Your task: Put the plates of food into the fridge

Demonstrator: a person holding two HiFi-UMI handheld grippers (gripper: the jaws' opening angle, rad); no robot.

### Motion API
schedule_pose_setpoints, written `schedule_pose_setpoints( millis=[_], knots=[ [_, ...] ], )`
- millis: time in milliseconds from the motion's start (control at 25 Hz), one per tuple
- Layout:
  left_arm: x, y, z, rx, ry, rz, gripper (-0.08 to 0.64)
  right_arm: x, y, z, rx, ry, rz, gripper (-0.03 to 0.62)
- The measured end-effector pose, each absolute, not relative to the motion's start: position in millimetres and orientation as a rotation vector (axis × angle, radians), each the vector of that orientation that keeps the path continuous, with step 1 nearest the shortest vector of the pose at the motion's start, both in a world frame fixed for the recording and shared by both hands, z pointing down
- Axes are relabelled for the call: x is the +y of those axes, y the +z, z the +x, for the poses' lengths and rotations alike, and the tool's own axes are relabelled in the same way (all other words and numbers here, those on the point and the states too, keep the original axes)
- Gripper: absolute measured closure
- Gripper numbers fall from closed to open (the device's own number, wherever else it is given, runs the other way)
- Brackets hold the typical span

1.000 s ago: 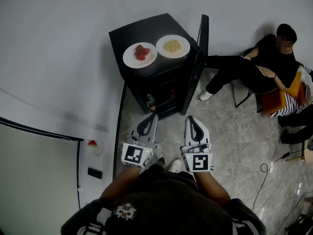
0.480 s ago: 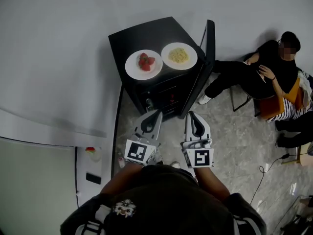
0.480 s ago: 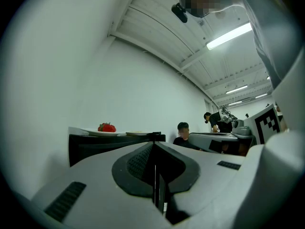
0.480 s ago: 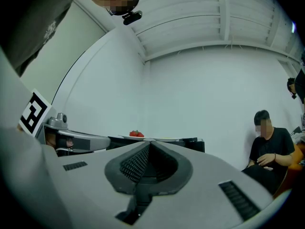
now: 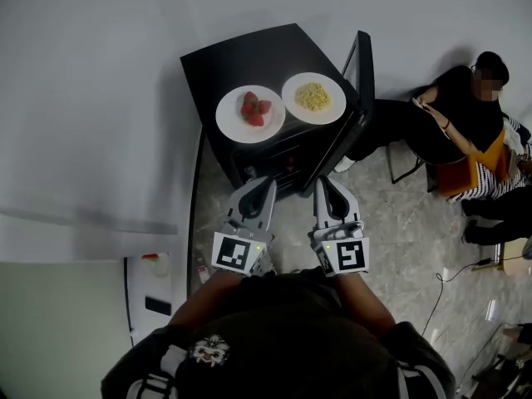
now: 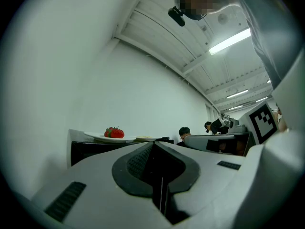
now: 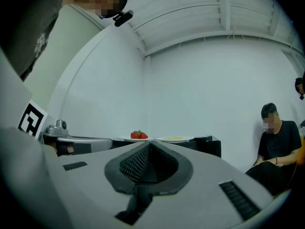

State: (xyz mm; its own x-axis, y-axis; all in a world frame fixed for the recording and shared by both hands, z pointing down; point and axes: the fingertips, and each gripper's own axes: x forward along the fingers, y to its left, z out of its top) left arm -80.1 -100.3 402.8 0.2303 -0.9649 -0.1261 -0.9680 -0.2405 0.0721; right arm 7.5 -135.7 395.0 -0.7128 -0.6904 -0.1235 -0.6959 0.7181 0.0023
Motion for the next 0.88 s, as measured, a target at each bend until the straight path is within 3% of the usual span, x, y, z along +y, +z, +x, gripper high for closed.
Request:
schedule_pose_setpoints(
  millis=[640,680,760,880],
  knots=[
    [-117.1,392.9,-70.5,2.022,0.242,-2.334,0.537,-174.4,399.2,-2.2,2.943,-0.049,-0.883,0.565],
    [-117.6,393.6,-68.5,2.025,0.238,-2.334,0.537,-177.0,400.8,-2.5,2.948,-0.082,-0.863,0.559],
    [-119.2,394.7,-66.2,2.036,0.233,-2.331,0.537,-183.6,403.2,-2.2,2.936,-0.182,-0.820,0.486],
    [-121.8,393.8,-62.7,2.041,0.231,-2.317,0.537,-199.8,405.0,4.2,2.889,-0.366,-0.817,0.485]
  ],
)
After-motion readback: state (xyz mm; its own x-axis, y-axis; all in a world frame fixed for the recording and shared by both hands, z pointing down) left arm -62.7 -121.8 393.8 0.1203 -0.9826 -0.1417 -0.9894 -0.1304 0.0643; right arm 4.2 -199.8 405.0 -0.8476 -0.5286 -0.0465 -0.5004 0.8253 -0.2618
